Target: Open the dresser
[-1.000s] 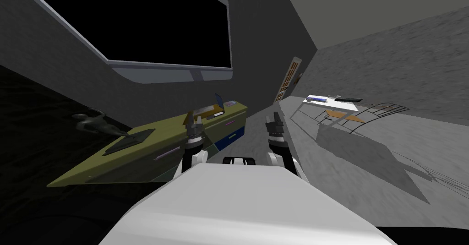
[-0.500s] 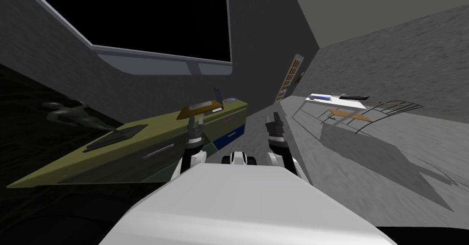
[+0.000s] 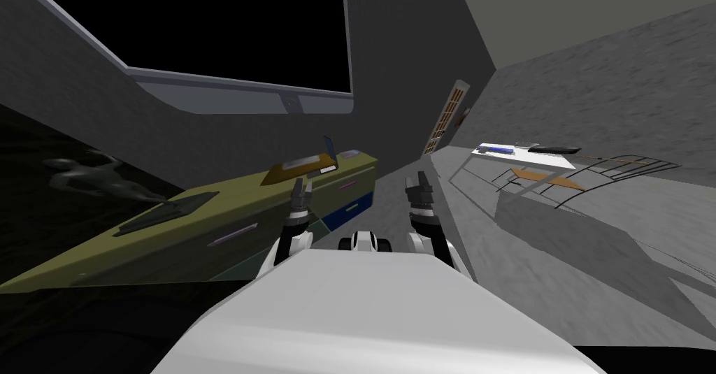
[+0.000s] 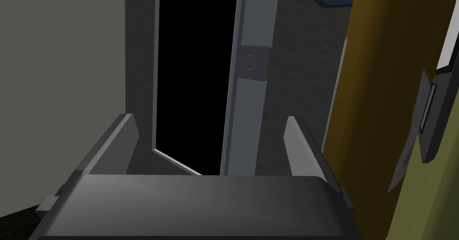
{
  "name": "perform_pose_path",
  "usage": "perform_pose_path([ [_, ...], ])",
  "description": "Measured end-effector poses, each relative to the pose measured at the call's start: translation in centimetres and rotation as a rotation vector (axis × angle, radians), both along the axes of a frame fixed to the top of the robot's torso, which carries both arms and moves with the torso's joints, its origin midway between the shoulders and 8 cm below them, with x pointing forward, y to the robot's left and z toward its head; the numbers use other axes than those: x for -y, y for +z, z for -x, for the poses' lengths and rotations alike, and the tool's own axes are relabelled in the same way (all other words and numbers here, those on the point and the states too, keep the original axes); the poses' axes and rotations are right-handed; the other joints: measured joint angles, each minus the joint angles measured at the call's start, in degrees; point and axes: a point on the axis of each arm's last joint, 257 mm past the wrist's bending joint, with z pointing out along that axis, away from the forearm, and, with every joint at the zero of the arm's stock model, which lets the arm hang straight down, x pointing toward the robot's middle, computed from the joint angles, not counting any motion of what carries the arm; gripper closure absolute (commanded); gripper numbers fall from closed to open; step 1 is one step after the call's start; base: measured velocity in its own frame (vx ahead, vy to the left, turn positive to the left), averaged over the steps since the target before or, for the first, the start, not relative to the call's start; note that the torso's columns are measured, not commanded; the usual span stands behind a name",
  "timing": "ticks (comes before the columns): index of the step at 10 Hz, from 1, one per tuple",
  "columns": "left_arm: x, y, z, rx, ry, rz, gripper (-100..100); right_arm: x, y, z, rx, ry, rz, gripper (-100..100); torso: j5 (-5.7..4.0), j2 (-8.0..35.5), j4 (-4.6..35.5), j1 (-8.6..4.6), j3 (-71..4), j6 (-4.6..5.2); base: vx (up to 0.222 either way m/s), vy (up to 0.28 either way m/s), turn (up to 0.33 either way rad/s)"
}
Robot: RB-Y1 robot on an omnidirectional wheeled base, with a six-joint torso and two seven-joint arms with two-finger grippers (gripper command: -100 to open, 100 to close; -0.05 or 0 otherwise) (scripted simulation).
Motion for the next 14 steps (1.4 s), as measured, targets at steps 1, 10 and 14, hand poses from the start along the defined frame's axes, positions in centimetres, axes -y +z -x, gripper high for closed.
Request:
perform_pose_path([
  [1,-0.4,-0.9,-0.4,-0.018,0.004,-0.002,-100,0.0,0.0,0.0,0.000,0.000,0.000,0,0.00,0.0,0.0,-0.02,0.0,0.01,0.077,-0.090,0.037],
  [10,-5.0,-10.1,-2.4,-0.200,0.079,0.043,-100,0.0,0.0,0.0,0.000,0.000,0.000,0,-0.01,0.0,0.0,-0.05,0.0,0.01,0.092,-0.103,0.055],
  [14,-6.7,-12.9,-3.0,-0.258,0.104,0.055,-100,0.0,0.0,0.0,0.000,0.000,0.000,0,0.00,0.0,0.0,0.01,0.0,0.00,0.065,-0.073,0.040],
])
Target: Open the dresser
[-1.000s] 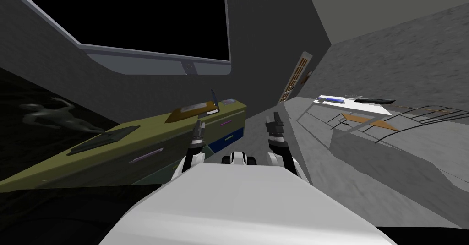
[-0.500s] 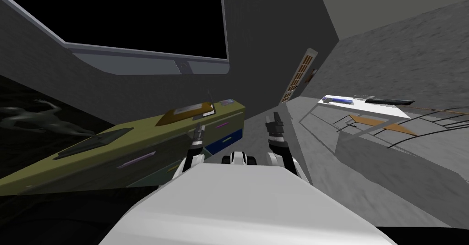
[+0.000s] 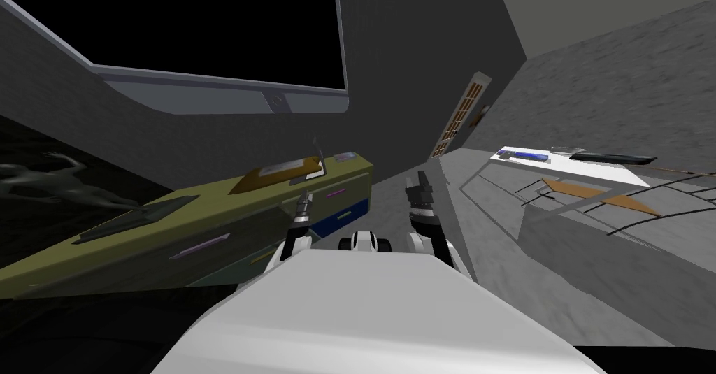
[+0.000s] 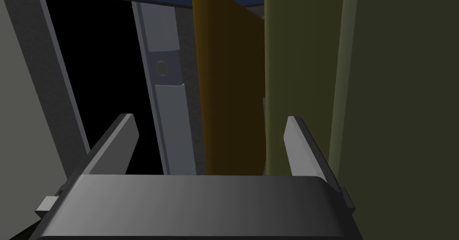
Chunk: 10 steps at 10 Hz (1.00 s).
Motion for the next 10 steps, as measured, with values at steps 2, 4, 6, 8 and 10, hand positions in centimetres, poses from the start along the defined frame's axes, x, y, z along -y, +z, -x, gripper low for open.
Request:
perform_pose_path([
  [2,-0.9,-1.4,0.0,-0.028,0.014,0.007,-100,0.0,0.0,0.0,0.000,0.000,0.000,0,-0.02,-0.1,0.0,-0.06,0.0,0.00,0.079,-0.083,0.049],
  [4,-1.6,-3.2,0.0,-0.060,0.031,0.017,-100,0.0,0.0,0.0,0.000,0.000,0.000,0,-0.01,0.0,0.0,-0.04,0.0,0.00,0.069,-0.099,0.042],
  [6,-2.5,-4.9,0.1,-0.091,0.050,0.031,-100,0.0,0.0,0.0,0.000,0.000,0.000,0,-0.02,0.0,0.0,-0.04,0.0,0.00,0.074,-0.110,0.057],
  [8,-3.6,-6.7,0.4,-0.125,0.072,0.049,-100,0.0,0.0,0.0,0.000,0.000,0.000,0,-0.01,-0.1,0.0,-0.01,0.0,0.01,0.086,-0.098,0.054],
  [10,-4.5,-8.7,0.4,-0.158,0.095,0.072,-100,0.0,0.0,0.0,0.000,0.000,0.000,0,0.01,0.0,0.0,0.02,0.0,0.00,0.074,-0.099,0.045],
])
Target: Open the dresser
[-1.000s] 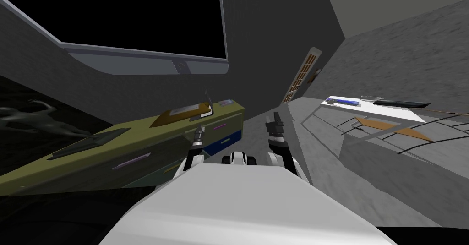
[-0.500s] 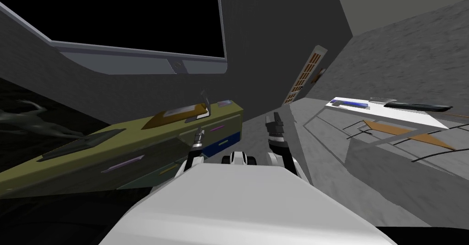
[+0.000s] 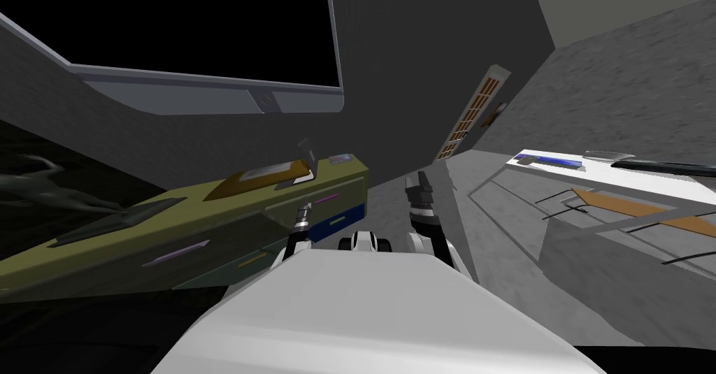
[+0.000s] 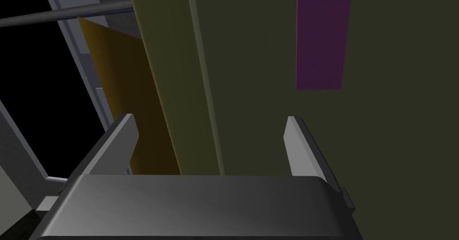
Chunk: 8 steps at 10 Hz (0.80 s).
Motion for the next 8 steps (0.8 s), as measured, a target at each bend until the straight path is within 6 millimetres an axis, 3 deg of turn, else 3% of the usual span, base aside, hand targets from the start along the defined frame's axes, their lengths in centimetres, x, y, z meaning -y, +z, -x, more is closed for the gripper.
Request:
perform_pose_path([
  [3,-0.8,-3.1,0.8,-0.044,0.040,0.051,-100,0.0,0.0,0.0,0.000,0.000,0.000,0,-0.02,-0.1,0.0,-0.04,0.0,0.01,0.087,-0.106,0.050],
  [8,0.9,-7.5,1.9,-0.084,0.108,0.193,-100,0.0,0.0,0.0,0.000,0.000,0.000,0,0.01,0.0,0.0,0.04,0.0,0.00,0.033,-0.056,0.024],
])
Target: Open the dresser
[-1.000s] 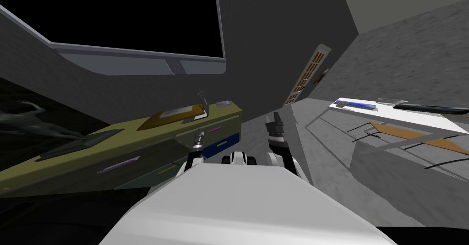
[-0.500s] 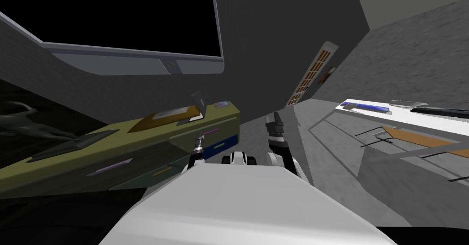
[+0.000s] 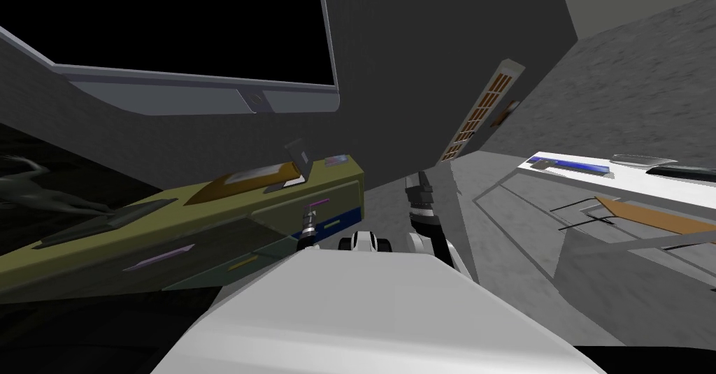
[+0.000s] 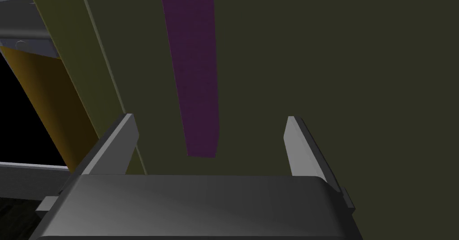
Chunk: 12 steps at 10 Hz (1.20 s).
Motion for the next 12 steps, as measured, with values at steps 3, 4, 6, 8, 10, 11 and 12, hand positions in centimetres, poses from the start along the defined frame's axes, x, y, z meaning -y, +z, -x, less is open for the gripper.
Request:
perform_pose_path([
  [3,0.4,-0.2,0.0,0.002,0.012,0.024,-100,0.0,0.0,0.0,0.000,0.000,0.000,0,0.00,-0.2,0.0,0.03,-0.1,0.00,0.038,0.007,-0.006],
  [4,0.4,-0.2,-0.1,0.001,0.012,0.025,100,0.0,0.0,0.0,0.000,0.000,0.000,0,-0.01,-0.1,0.0,-0.05,-0.1,-0.01,0.006,0.003,0.001],
  [6,0.5,0.4,-0.2,0.015,0.009,0.019,100,0.0,0.0,0.0,0.000,0.000,0.000,0,0.18,0.0,-0.1,0.03,0.1,0.07,-0.120,-0.055,0.009],
  [8,0.5,0.2,0.1,0.005,0.010,0.023,100,0.0,0.0,0.0,0.000,0.000,0.000,0,-0.01,0.1,0.0,-0.10,0.0,0.01,-0.172,-0.087,0.005],
  [10,0.6,0.4,0.4,0.005,0.008,0.024,100,0.0,0.0,0.0,0.000,0.000,0.000,0,-0.03,-0.1,0.0,-0.11,-0.1,0.00,-0.114,-0.062,0.006],
  [11,0.6,0.4,0.4,0.005,0.008,0.024,-100,0.0,0.0,0.0,0.000,0.000,0.000,0,0.00,-0.4,-0.1,0.05,-0.2,0.00,-0.015,-0.010,-0.002],
  [12,0.1,0.5,0.5,0.000,0.000,0.004,-100,0.0,0.0,0.0,0.000,0.000,0.000,0,0.03,-0.4,-0.1,0.11,-0.3,-0.01,0.000,0.000,0.000],
])
